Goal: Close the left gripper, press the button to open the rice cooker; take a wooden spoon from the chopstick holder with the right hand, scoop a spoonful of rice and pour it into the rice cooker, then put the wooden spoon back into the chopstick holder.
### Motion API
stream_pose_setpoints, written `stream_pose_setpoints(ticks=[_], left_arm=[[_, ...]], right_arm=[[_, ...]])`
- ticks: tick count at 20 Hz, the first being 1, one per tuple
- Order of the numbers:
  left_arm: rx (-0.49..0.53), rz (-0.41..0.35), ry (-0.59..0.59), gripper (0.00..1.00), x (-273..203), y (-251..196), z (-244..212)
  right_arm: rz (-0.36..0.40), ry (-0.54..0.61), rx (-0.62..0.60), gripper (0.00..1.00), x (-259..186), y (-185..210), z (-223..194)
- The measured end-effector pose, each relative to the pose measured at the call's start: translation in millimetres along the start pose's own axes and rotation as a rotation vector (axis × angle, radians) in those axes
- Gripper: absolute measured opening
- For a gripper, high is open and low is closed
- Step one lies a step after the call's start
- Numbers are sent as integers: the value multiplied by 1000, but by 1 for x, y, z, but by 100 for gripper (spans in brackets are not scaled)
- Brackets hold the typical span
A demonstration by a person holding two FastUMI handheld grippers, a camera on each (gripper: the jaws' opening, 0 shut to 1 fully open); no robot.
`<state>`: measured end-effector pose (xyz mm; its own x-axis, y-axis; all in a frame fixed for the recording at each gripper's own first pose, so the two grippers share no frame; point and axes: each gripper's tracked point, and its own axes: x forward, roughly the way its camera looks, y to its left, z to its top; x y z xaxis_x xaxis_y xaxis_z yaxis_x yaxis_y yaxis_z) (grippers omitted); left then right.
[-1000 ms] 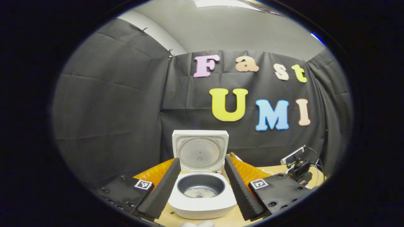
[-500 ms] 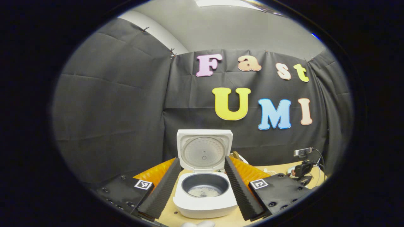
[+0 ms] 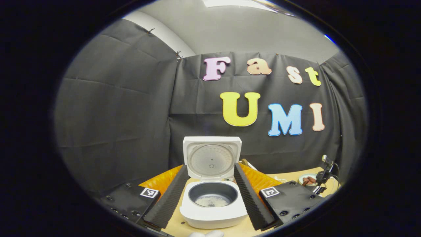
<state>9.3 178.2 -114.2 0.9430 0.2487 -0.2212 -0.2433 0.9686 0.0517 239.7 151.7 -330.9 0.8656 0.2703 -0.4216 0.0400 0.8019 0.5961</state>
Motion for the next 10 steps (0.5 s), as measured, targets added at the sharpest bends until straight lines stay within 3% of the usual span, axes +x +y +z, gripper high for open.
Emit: stream_pose_setpoints(ticks=[10], left_arm=[[31, -19, -30, 94, 1, -8, 19]], right_arm=[[138, -61, 465, 24, -12, -16, 22]])
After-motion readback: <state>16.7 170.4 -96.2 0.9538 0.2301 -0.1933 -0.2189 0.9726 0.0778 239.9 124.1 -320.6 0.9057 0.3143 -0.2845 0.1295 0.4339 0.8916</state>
